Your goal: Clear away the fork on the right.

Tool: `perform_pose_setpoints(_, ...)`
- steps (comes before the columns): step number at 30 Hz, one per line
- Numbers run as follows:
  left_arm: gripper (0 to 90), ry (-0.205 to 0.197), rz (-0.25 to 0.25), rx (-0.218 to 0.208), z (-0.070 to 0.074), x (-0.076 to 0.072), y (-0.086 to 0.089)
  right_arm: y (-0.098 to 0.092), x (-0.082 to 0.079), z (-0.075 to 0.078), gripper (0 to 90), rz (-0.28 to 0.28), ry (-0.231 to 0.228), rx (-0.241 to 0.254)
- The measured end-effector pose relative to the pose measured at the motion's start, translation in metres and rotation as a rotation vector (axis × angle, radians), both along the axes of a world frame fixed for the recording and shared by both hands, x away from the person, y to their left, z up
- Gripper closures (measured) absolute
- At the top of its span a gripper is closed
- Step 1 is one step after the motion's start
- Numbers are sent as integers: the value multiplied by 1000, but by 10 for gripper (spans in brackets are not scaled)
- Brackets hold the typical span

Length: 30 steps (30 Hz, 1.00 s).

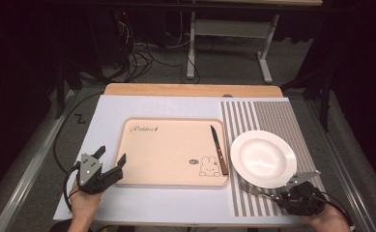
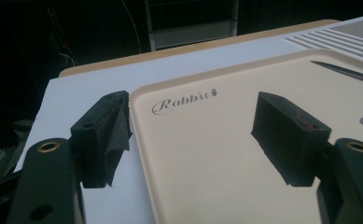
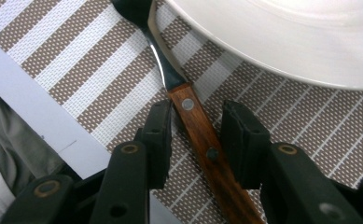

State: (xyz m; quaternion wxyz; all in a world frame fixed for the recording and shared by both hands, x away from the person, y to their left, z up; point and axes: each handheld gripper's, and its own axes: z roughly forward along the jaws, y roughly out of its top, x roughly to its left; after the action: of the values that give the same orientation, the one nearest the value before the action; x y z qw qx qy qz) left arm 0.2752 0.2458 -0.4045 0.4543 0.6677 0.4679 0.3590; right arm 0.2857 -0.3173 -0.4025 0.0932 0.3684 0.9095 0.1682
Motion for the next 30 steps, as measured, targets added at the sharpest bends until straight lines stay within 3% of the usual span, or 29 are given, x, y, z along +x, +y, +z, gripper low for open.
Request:
perform_pose_setpoints(10, 282, 1, 5, -7, 0, 0, 1, 11, 0, 0, 767, 78, -2, -13)
perform_pose_setpoints(22, 282, 6, 3, -10, 0, 1, 1, 19, 4, 2, 787, 123, 7, -57)
perform_pose_setpoints(30, 281, 10, 6, -13, 0, 1, 2, 26, 6, 1, 789, 141, 4, -20)
